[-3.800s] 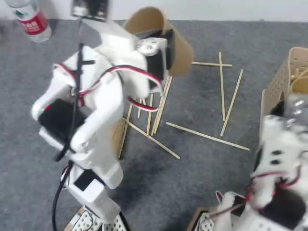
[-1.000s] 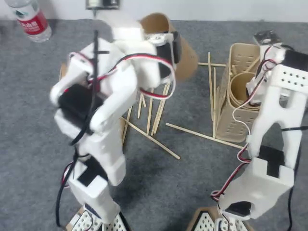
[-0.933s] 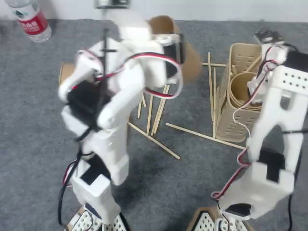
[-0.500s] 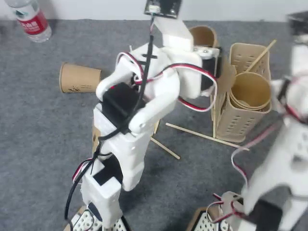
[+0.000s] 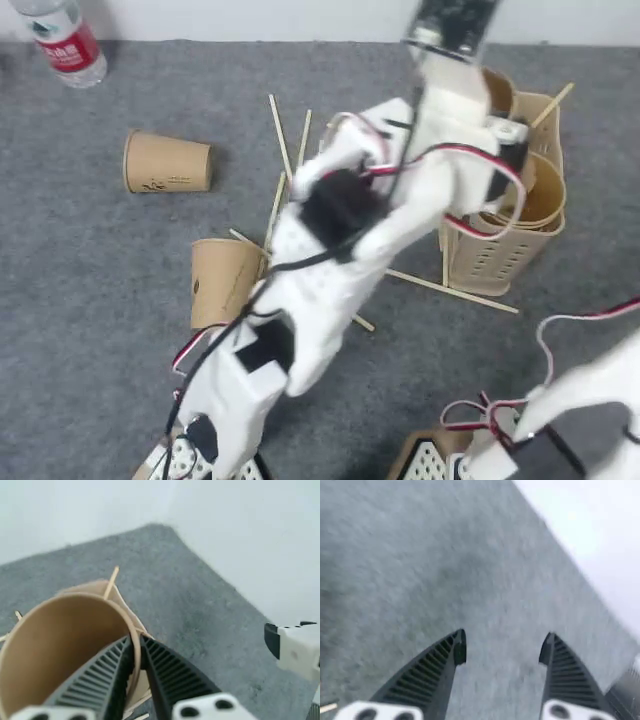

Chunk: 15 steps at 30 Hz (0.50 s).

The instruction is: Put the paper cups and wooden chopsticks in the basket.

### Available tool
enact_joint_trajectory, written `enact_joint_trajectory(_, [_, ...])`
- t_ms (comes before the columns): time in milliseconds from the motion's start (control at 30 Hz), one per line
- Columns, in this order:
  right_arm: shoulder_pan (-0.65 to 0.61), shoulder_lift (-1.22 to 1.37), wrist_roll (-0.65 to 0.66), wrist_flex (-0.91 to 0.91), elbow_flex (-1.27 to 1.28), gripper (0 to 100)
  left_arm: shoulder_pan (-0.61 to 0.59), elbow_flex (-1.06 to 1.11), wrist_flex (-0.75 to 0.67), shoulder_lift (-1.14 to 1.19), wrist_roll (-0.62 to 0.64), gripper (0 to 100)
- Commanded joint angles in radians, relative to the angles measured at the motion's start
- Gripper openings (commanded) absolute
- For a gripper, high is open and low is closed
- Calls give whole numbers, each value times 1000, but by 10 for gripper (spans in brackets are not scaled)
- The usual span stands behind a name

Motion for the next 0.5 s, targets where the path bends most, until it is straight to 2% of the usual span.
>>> enact_joint_trajectory(0, [65, 2, -18, -114, 92, 247, 21, -5, -46, 44, -26, 12])
enact_joint_trajectory(167, [110, 10, -18, -225, 224, 247, 46, -1, -91, 87, -114, 12])
enact_joint_trajectory(467, [113, 10, -12, -375, 423, 247, 43, -5, -126, 178, -120, 12])
